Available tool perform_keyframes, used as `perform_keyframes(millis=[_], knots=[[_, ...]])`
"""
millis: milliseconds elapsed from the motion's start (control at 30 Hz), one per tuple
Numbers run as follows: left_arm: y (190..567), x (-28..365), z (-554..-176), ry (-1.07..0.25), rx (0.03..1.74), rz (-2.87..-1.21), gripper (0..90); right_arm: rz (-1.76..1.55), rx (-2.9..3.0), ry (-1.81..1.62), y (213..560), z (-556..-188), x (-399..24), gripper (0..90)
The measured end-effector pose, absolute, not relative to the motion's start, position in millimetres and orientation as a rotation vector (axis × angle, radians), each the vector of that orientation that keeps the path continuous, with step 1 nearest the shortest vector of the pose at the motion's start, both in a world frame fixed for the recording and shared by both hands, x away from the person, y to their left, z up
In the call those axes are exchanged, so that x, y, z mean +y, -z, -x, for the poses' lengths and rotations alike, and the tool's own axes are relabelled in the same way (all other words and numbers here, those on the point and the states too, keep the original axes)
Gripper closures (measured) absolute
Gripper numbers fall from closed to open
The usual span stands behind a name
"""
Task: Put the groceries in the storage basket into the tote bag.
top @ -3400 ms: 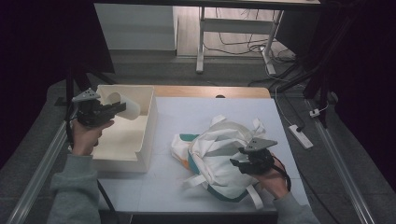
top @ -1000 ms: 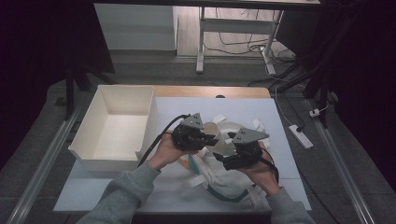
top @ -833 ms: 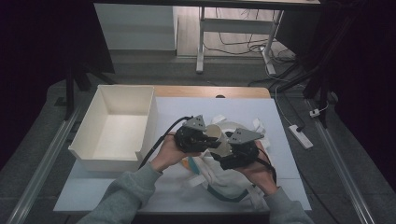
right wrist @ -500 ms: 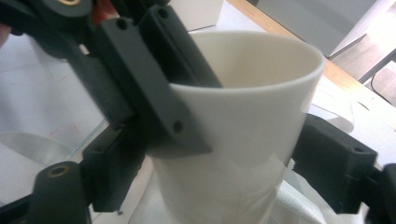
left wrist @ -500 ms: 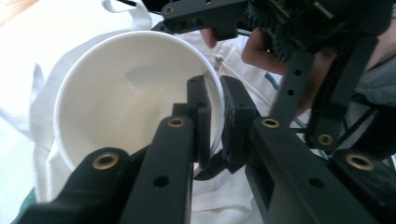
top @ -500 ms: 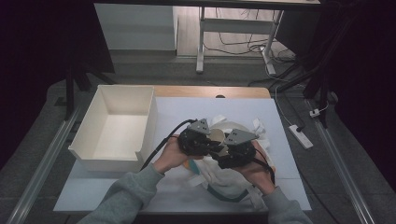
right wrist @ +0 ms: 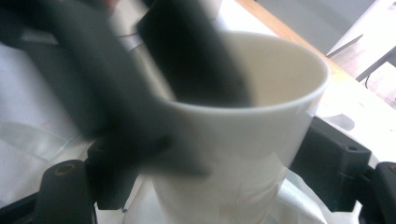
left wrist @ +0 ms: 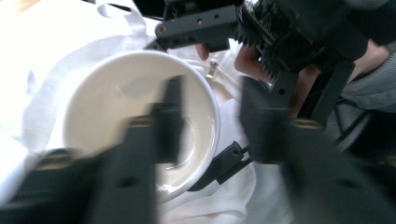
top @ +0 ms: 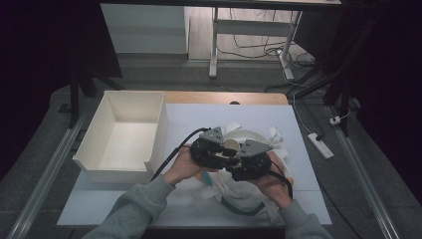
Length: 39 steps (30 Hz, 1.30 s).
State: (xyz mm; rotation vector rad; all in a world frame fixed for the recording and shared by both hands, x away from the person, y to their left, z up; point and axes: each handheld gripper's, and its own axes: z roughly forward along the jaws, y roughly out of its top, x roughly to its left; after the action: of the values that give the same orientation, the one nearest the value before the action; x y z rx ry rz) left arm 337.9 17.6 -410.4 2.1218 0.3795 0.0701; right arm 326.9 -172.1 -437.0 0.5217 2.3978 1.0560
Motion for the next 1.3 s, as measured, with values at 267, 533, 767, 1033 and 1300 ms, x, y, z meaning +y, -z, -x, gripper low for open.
perform_keyframes(millis=[267,533,767,1033,1300], knots=[[387.9,48.9,-335.7,-0.149,0.473,-2.005,33.5,-0.586,2.367,-1.051,438.5,-334.4,-183.8,22.2],[385.6,68.5,-345.7,-0.217,0.574,-2.025,29.1,-0.733,2.329,-1.086,445.6,-350.1,-202.9,22.1],[388.6,70.5,-350.4,-0.211,0.59,-2.044,28.7,-0.765,2.304,-1.132,451.8,-358.7,-198.0,22.3],[391.2,70.4,-351.3,-0.217,0.586,-2.082,28.1,-0.777,2.392,-1.087,474.8,-356.1,-196.2,22.4],[392.4,73.1,-352.4,-0.218,0.593,-2.099,27.8,-0.861,2.462,-1.018,476.8,-347.3,-214.4,22.4]])
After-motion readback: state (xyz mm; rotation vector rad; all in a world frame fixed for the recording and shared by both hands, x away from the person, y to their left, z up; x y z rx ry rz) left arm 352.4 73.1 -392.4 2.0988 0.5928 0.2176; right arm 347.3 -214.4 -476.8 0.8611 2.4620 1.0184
